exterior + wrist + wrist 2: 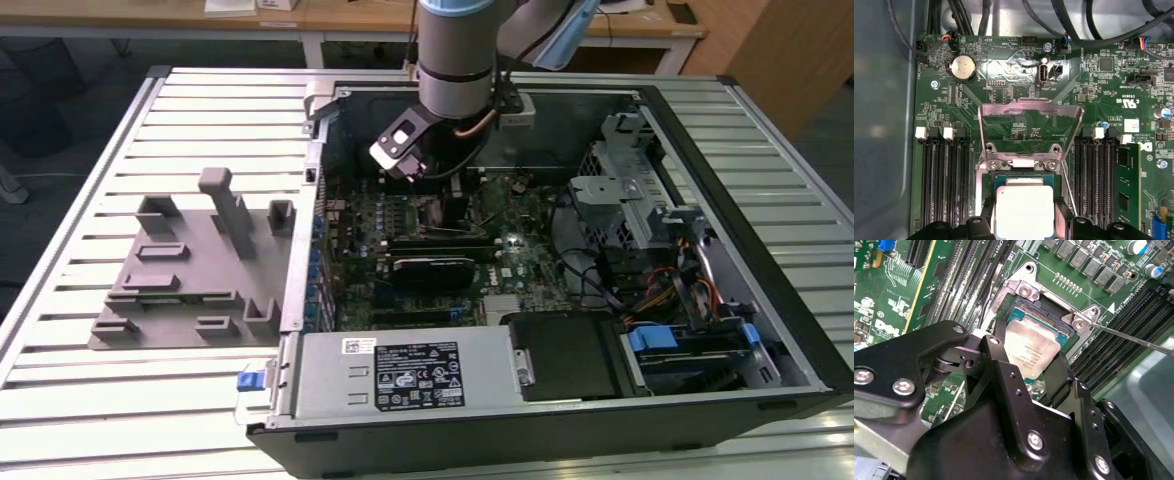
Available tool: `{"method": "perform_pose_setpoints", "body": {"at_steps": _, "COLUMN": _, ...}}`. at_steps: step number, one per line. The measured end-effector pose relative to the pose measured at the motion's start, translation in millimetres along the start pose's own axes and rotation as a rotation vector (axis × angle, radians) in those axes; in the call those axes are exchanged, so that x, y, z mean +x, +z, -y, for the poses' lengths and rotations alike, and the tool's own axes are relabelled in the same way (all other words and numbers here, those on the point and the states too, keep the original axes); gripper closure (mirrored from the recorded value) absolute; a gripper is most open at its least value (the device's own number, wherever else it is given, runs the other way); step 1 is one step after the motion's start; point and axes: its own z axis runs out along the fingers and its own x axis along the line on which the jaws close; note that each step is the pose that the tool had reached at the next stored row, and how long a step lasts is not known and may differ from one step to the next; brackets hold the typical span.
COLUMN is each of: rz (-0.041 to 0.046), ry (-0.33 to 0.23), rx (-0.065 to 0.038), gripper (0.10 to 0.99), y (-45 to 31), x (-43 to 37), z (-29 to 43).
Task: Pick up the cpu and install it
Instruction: 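Place the cpu into insertion slot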
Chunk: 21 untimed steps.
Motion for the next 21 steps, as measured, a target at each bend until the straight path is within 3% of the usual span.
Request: {"method": "perform_pose_setpoints", "body": {"at_steps": 21, "rz": 0.0006, "ry": 0.007, "rx": 0.000, "gripper": 0.541, "y": 5.4, "x": -0.2, "z": 0.7}}
